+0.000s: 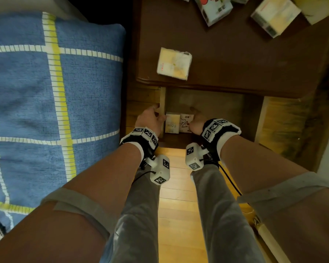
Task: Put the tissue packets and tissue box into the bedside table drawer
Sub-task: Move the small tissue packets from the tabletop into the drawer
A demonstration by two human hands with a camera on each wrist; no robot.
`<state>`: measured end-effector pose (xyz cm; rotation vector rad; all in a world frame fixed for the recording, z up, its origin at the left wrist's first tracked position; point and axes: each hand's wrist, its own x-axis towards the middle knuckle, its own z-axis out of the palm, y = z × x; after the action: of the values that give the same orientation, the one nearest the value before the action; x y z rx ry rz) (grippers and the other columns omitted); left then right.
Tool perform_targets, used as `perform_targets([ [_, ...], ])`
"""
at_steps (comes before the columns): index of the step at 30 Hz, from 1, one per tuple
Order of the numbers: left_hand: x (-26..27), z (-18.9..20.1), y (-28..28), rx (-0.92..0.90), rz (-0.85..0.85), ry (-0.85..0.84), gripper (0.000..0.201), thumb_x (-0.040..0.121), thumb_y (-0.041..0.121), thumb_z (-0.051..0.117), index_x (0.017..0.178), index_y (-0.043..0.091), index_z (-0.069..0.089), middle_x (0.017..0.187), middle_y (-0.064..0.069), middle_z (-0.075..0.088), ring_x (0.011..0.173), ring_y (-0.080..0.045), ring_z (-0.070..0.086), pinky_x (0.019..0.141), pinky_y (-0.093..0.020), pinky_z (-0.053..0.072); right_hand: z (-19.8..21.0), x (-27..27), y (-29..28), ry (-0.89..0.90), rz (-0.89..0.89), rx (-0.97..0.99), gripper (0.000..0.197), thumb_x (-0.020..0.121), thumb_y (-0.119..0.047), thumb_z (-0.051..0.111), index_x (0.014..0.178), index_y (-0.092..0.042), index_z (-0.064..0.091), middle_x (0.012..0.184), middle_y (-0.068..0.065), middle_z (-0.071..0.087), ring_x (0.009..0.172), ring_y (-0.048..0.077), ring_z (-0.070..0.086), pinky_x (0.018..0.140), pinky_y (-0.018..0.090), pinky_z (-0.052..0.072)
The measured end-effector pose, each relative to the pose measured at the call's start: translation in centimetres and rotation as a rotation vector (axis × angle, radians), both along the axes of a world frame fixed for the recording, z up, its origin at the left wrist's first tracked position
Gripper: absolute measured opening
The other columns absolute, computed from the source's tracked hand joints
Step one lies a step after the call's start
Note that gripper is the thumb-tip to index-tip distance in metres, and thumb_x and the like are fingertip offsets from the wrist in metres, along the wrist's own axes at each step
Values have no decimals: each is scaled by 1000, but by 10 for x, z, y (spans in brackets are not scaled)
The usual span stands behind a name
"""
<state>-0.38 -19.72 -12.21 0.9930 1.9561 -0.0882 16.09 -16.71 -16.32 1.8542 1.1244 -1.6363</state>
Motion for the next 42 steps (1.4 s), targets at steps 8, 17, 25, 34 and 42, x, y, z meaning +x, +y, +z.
perform_targets([
  [8,-10,59,44,80,299,-8,54,88,31,58,137,15,42,130,-12,59,109,-32,61,87,-39,50,97,32,37,23,-475,161,26,98,-21,56,121,-11,65,104,8,74,73,17,72,53,25,55],
  [17,11,136,138,286,106,24,55,89,24,58,141,24,40,139,-12,46,123,-32,52,94,-40,47,180,50,119,-272,-59,702,43,87,-31,60,130,-30,53,142,7,47,133,31,40,102,45,43],
  [25,51,124,203,348,-329,100,86,82,47,70,154,34,25,167,-10,4,152,-39,8,121,-56,19,155,66,139,-384,59,744,76,82,-16,67,148,-31,32,159,6,24,144,36,23,110,55,34],
  [34,57,107,237,288,-444,125,87,62,60,82,136,32,44,166,-4,-18,152,-42,1,114,-66,24,145,75,137,-281,-41,765,73,73,-20,79,134,-37,42,151,4,29,136,34,26,93,48,47],
  [42,75,112,232,225,-434,139,69,61,52,87,116,24,56,158,-12,12,135,-42,28,106,-53,40,138,64,132,-200,-172,706,62,74,-16,78,124,-32,45,130,6,47,121,34,42,77,40,40],
])
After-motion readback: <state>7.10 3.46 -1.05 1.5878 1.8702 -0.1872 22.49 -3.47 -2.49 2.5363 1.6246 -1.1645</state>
